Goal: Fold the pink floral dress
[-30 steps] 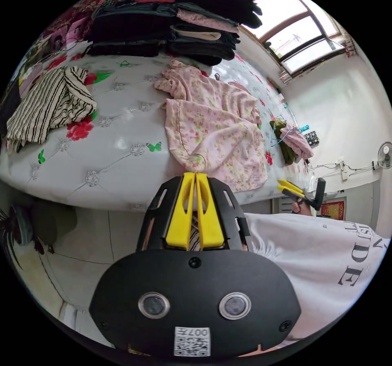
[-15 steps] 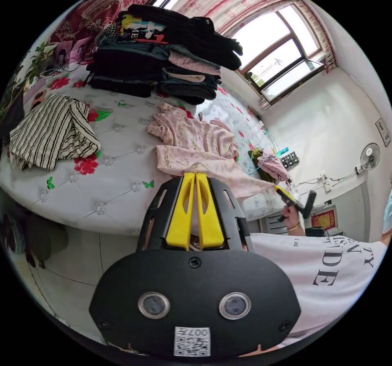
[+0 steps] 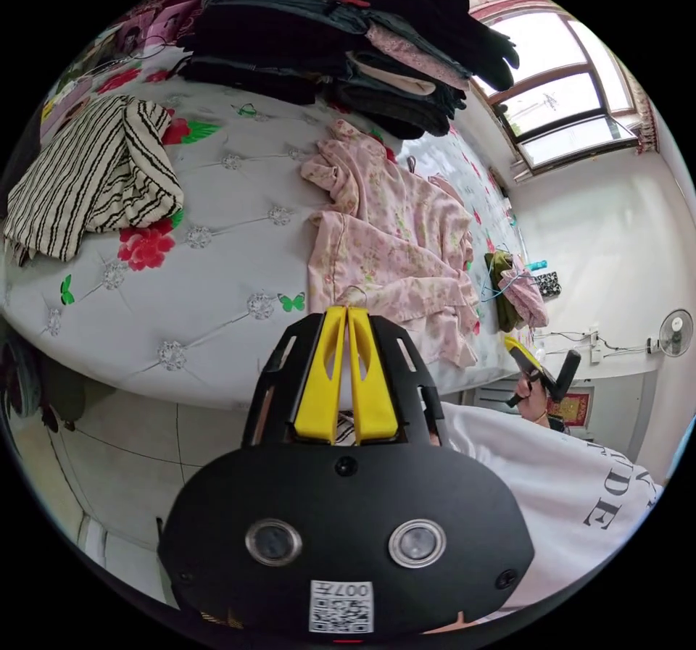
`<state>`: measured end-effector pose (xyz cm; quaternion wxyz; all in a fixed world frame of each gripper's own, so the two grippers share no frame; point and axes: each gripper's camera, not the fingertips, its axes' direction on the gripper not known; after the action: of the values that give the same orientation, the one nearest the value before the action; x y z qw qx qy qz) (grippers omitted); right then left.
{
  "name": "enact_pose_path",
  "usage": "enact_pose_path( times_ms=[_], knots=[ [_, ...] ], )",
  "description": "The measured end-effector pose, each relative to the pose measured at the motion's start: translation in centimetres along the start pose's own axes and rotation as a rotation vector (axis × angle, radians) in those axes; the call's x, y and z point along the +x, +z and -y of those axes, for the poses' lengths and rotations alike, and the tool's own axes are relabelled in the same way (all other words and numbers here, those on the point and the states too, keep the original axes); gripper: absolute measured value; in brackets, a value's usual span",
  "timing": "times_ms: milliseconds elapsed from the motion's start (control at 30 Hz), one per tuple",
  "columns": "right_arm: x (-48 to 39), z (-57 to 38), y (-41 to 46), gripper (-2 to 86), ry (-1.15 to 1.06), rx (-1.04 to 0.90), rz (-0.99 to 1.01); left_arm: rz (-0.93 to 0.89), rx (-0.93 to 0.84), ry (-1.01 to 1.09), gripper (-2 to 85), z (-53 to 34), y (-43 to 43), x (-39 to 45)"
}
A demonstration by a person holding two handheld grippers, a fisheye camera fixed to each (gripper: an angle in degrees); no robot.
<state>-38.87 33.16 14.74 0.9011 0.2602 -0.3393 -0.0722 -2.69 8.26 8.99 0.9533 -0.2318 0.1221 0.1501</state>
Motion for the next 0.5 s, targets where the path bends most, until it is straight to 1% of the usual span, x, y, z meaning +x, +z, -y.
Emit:
enact_pose_path(
  times_ms=[133, 267, 333, 400, 433, 500],
  knots=[
    [1.9, -2.7, 2.5, 7.8, 0.068, -0.103, 0.023, 0.004, -0.012, -0.03, -1.0, 1.1, -0.4, -1.2],
    [1.4, -2.5, 5.0, 6.9, 0.054, -0.163, -0.002, 0.002, -0.03, -0.036, -1.0, 2.3, -0.6, -1.6],
    [0.2, -1.9, 7.1, 5.2, 0.01, -0.224, -0.001, -0.012, -0.033, -0.042, -1.0, 2.8, -0.9, -1.8],
    [-0.9, -1.6, 7.5, 3.4, -0.057, -0.217, -0.105, -0.031, -0.027, -0.044, -1.0, 3.2, -1.5, -2.0],
    [-1.4, -1.5, 7.4, 2.1, -0.114, -0.215, -0.111, -0.046, -0.019, -0.038, -1.0, 3.4, -2.0, -2.1],
    [-1.3, -1.1, 6.3, 1.0, -0.137, -0.211, -0.094, -0.073, -0.007, -0.03, -1.0, 3.6, -3.0, -2.2]
  ],
)
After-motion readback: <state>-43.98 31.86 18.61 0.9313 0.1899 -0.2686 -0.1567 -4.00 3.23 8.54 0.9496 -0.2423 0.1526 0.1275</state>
